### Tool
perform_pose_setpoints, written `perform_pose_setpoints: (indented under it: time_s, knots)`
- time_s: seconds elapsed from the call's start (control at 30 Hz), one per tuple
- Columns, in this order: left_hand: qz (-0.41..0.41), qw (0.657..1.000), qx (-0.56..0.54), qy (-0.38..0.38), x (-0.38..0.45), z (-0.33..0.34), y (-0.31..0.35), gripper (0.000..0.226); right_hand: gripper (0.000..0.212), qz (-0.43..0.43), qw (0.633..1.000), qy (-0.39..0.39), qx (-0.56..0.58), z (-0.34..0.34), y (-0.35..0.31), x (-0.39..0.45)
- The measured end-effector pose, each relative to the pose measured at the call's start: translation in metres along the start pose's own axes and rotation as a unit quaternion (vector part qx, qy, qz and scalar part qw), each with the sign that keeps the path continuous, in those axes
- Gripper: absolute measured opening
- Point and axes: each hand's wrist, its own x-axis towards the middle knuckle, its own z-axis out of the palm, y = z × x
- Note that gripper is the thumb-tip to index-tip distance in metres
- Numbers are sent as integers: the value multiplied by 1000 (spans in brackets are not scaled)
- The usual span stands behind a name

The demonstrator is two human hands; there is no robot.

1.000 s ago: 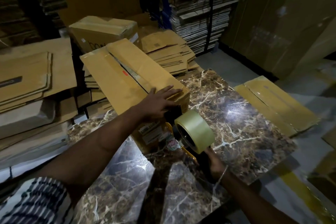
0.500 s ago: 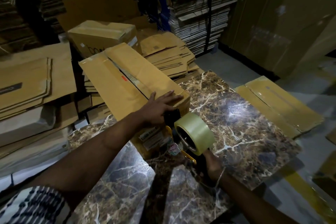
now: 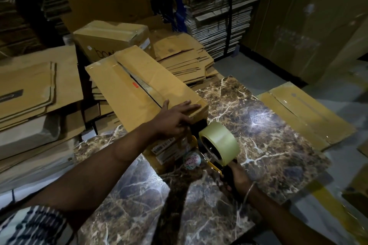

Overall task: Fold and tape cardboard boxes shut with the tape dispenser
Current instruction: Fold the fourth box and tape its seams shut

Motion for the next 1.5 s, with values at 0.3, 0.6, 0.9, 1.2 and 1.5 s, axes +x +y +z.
perform_pose_setpoints:
  time_s: [0.3, 0.6, 0.9, 1.2, 1.5]
  knots:
    - [8, 987, 151, -50, 9, -26, 14, 24, 66, -12, 998, -26, 54, -21, -19, -6]
    - [18, 955, 260, -143, 41, -49, 29, 37, 89, -61, 994, -68, 60, -37, -28, -2]
    - [-5, 961, 232, -150, 38, -39, 19, 44, 71, -42, 993, -78, 77, -31, -51, -10]
    - [-60, 985, 135, -91, 35, -21, 22, 72, 73, -41, 993, -70, 82, -25, -59, -16]
    - [-123, 991, 47, 9, 24, -3, 19, 107, 75, -56, 989, -86, 108, -28, -72, -20]
